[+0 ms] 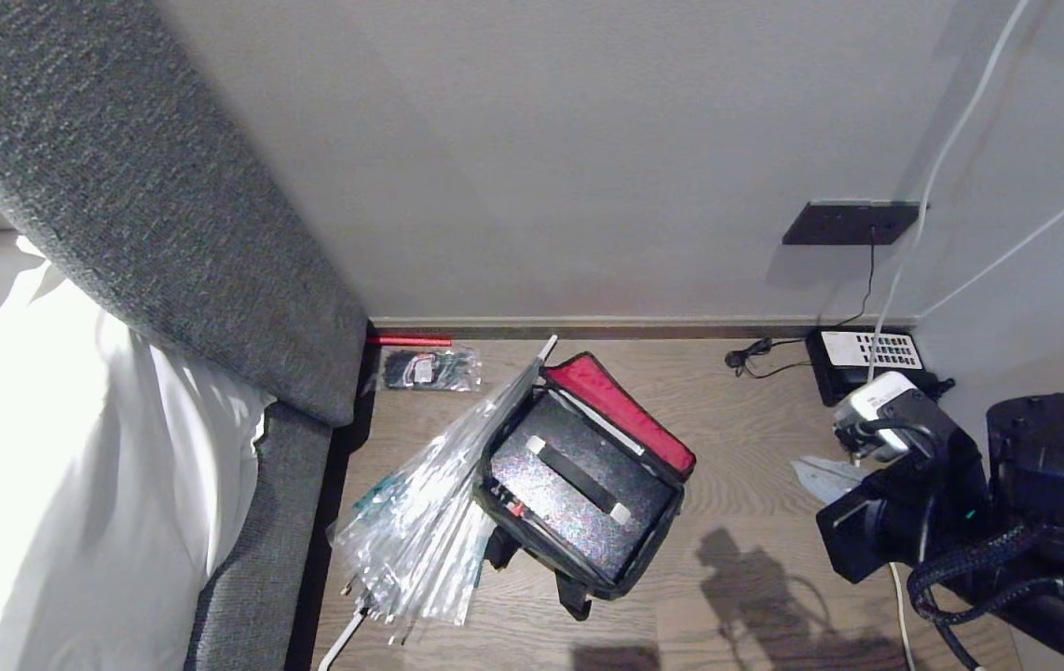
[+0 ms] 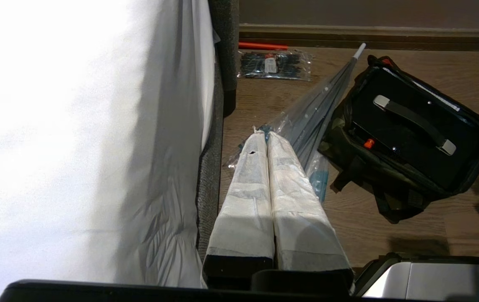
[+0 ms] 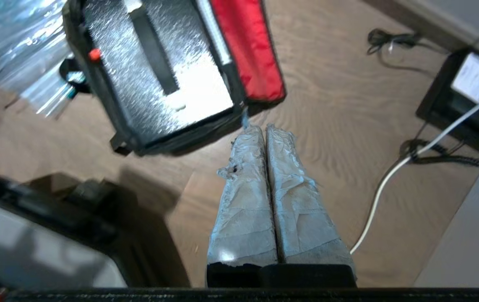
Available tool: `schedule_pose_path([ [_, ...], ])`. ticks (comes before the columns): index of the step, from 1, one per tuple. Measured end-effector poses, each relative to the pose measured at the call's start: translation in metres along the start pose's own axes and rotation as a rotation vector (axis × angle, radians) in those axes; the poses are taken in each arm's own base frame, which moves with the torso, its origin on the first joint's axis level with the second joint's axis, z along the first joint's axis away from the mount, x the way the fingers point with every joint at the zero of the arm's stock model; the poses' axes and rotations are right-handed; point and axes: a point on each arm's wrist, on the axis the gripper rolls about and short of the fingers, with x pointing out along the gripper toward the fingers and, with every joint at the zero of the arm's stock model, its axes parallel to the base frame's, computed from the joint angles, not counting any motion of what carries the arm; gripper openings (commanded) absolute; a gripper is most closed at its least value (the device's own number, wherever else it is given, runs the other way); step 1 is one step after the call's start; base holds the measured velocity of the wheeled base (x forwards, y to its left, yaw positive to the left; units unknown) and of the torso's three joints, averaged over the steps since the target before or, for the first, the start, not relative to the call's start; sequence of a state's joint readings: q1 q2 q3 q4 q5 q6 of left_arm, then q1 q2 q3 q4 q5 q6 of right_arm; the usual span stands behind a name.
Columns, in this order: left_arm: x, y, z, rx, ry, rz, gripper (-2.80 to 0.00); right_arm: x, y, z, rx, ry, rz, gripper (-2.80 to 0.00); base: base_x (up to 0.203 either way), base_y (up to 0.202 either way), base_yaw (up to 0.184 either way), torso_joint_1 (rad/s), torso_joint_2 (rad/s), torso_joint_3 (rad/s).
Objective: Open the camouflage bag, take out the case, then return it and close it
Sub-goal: Close the top of the storage box
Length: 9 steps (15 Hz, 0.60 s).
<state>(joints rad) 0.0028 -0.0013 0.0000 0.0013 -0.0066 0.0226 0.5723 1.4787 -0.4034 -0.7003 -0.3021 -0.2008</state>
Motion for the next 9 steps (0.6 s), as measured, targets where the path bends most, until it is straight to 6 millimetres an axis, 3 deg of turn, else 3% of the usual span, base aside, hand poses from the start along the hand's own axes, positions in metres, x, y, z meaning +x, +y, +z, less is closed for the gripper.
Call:
schedule_pose_path([
  [5,0.0,0.0,0.0,0.0,0.0,0.0,-2.8,0.011,0.007,-0.018,-0.045,0.038,0.007,-2.8,0.0,0.0,0.0,0.0,0.0,0.0],
  [9,0.0,0.0,0.0,0.0,0.0,0.0,-2.8,0.035,0.016,-0.026,-0.053,-0.015,-0.025,-2.8,0.0,0.0,0.0,0.0,0.0,0.0],
])
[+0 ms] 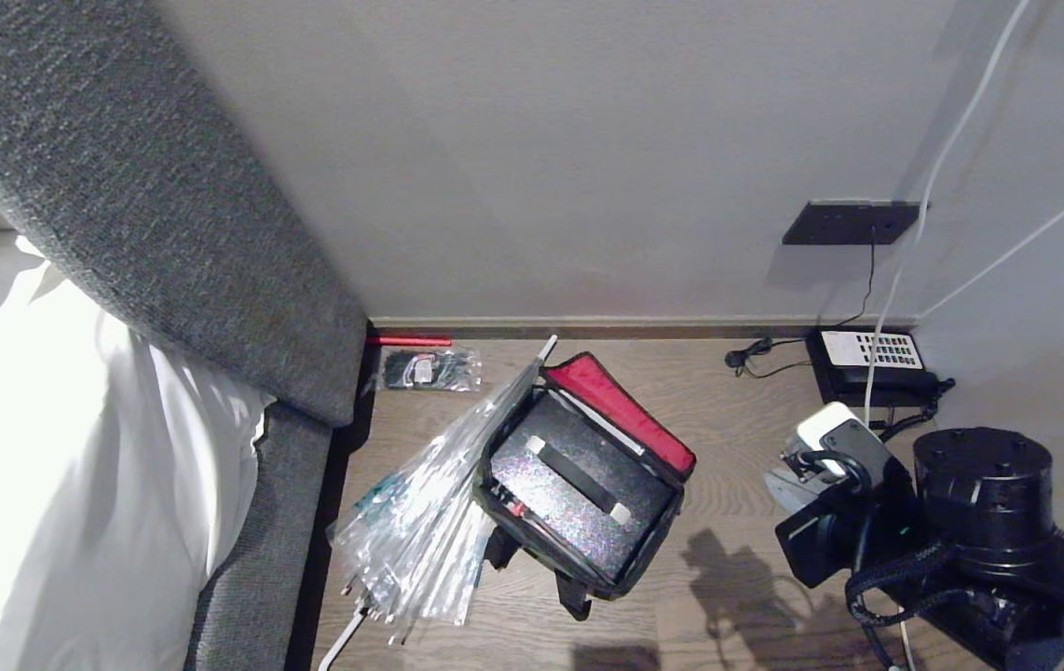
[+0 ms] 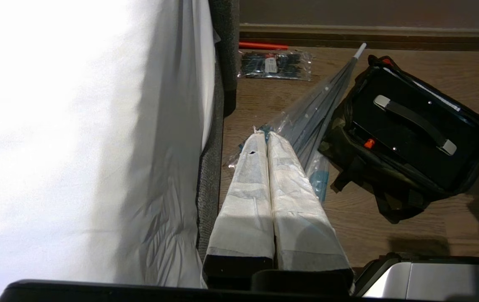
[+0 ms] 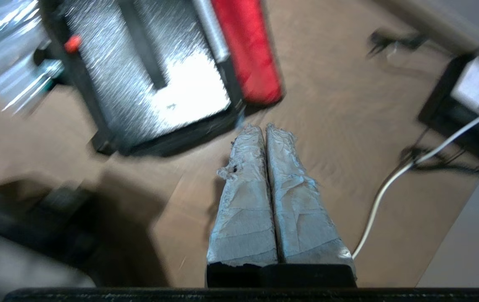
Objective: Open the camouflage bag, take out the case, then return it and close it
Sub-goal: Close the top of the storage box
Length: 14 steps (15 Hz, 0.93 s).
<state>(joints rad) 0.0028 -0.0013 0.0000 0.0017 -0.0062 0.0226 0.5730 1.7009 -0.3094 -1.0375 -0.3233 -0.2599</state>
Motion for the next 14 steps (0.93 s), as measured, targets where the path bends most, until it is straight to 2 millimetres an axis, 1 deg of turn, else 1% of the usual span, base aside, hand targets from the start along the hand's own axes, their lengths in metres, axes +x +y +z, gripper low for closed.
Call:
schedule_pose_path([
  [1,0.0,0.0,0.0,0.0,0.0,0.0,-2.8,0.003,0.001,-0.003,-0.019,-0.022,-0.026,-2.8,0.0,0.0,0.0,0.0,0.0,0.0],
  [3,0.0,0.0,0.0,0.0,0.0,0.0,-2.8,0.001,0.005,-0.014,-0.063,-0.033,-0.029,-2.8,0.0,0.0,0.0,0.0,0.0,0.0],
  [6,0.0,0.0,0.0,0.0,0.0,0.0,-2.8,-0.002,0.01,-0.02,-0.077,-0.041,0.003,-2.8,0.0,0.0,0.0,0.0,0.0,0.0],
  [14,0.0,0.0,0.0,0.0,0.0,0.001,-2.8,-0.003,0.009,-0.016,-0.072,-0.057,-0.013,-2.8,0.0,0.0,0.0,0.0,0.0,0.0],
])
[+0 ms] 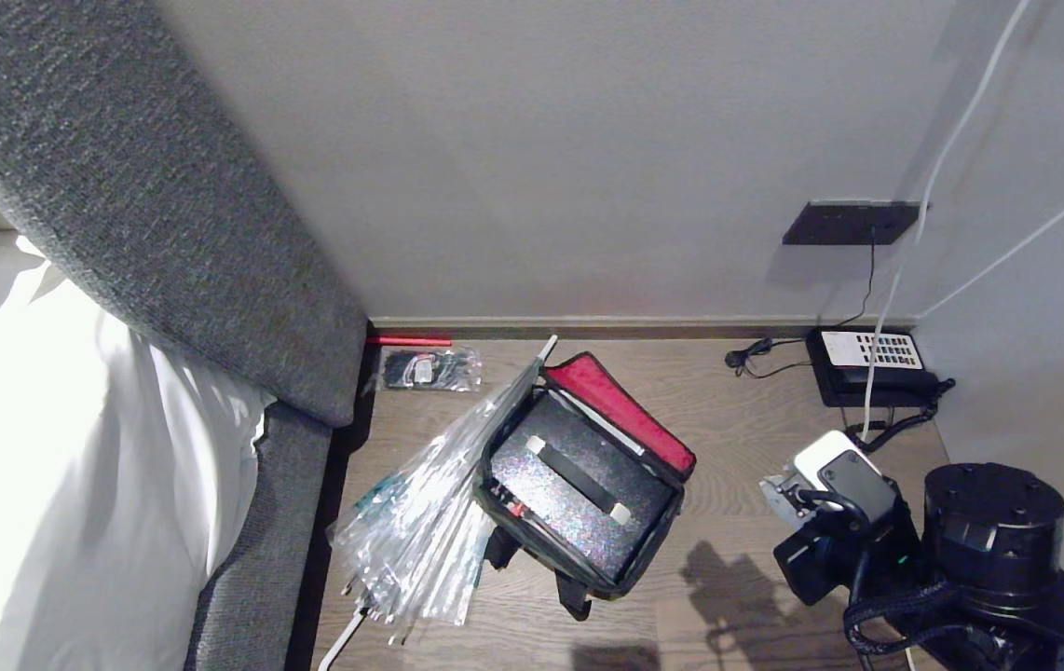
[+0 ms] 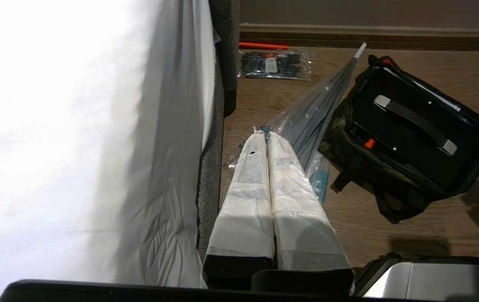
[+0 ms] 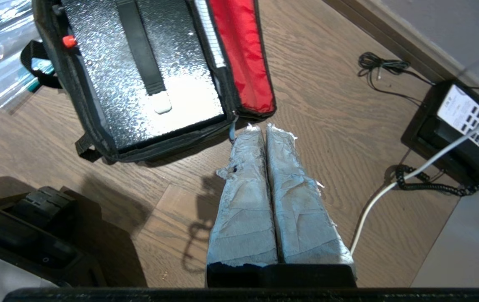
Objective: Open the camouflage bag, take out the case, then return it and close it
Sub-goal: Close the top of the storage box
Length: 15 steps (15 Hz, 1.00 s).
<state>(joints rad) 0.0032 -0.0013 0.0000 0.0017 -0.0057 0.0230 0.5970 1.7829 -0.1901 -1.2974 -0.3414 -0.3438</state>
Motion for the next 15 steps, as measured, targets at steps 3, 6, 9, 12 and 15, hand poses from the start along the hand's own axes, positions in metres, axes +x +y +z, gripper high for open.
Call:
schedule_pose_path([
  [3,0.0,0.0,0.0,0.0,0.0,-0.001,-2.8,-0.003,-0.004,-0.001,0.006,0.004,-0.015,-2.8,0.0,0.0,0.0,0.0,0.0,0.0],
  [6,0.0,0.0,0.0,0.0,0.0,-0.001,-2.8,0.0,-0.014,0.006,0.026,-0.008,-0.052,-2.8,0.0,0.0,0.0,0.0,0.0,0.0],
  [9,0.0,0.0,0.0,0.0,0.0,0.0,-2.8,0.006,-0.025,0.008,0.072,0.067,-0.049,-2.8,0.0,0.0,0.0,0.0,0.0,0.0],
  [12,0.0,0.0,0.0,0.0,0.0,-0.001,-2.8,0.008,-0.034,0.016,0.222,0.191,0.046,-2.8,0.0,0.0,0.0,0.0,0.0,0.0],
  [15,0.0,0.0,0.0,0.0,0.0,-0.001,-2.8,0.009,-0.04,0.025,0.486,0.344,0.106,-2.8,0.0,0.0,0.0,0.0,0.0,0.0],
])
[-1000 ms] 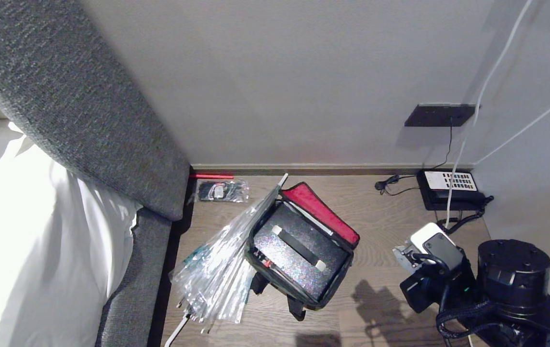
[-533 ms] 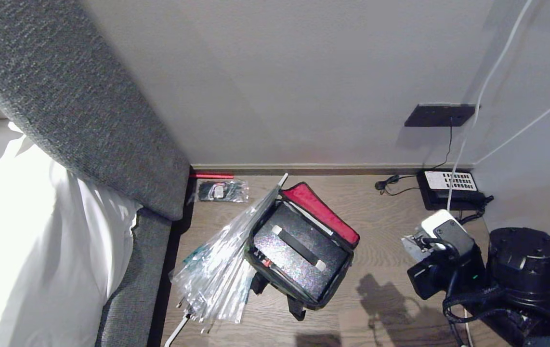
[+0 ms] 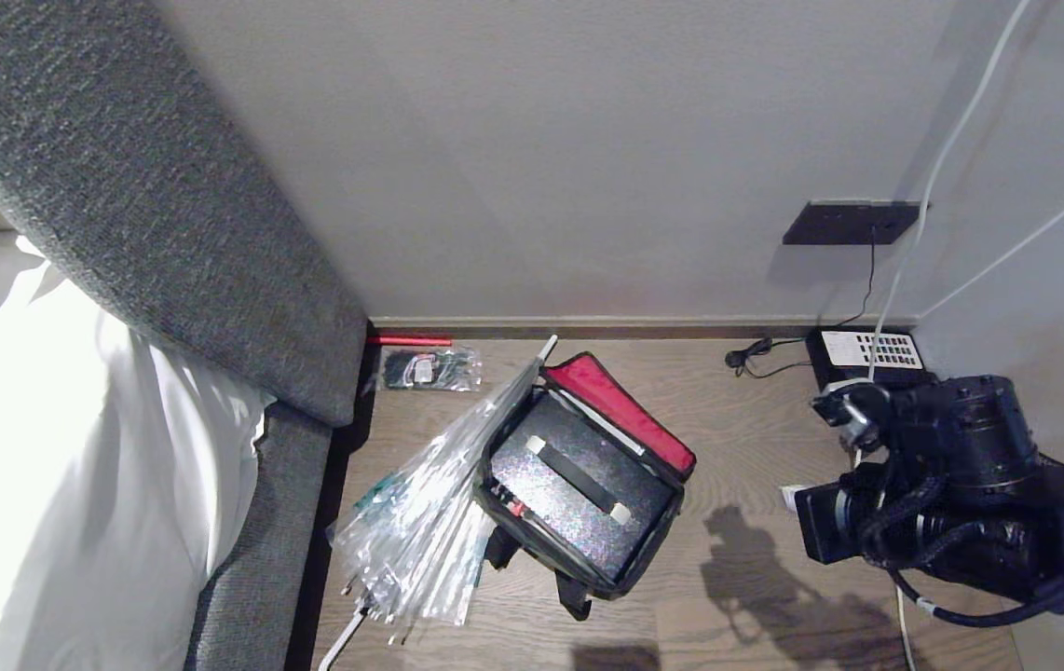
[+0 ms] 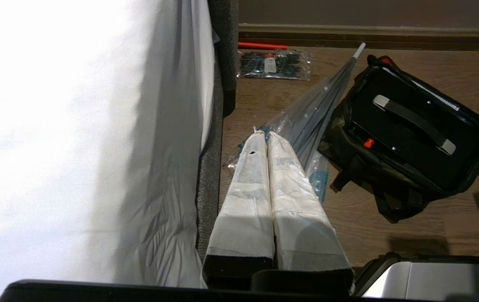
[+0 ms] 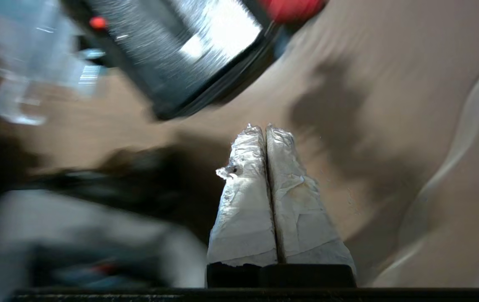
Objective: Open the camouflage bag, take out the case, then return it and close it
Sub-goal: Close the top of the storage box
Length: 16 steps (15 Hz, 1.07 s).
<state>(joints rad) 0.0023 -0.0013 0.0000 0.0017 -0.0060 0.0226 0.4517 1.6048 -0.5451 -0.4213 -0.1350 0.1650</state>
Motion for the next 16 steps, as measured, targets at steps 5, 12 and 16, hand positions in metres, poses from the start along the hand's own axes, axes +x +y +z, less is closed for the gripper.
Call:
schedule_pose_path([
  [5,0.0,0.0,0.0,0.0,0.0,0.001,-2.8,-0.018,0.004,0.015,0.208,0.122,0.225,-2.8,0.0,0.0,0.0,0.0,0.0,0.0],
  [12,0.0,0.0,0.0,0.0,0.0,0.0,-2.8,0.013,0.015,0.067,0.487,0.185,0.17,0.0,0.0,0.0,0.0,0.0,0.0,0.0],
  [16,0.0,0.0,0.0,0.0,0.0,0.0,-2.8,0.078,0.015,0.086,0.579,0.173,-0.02,0.0,0.0,0.0,0.0,0.0,0.0,0.0],
])
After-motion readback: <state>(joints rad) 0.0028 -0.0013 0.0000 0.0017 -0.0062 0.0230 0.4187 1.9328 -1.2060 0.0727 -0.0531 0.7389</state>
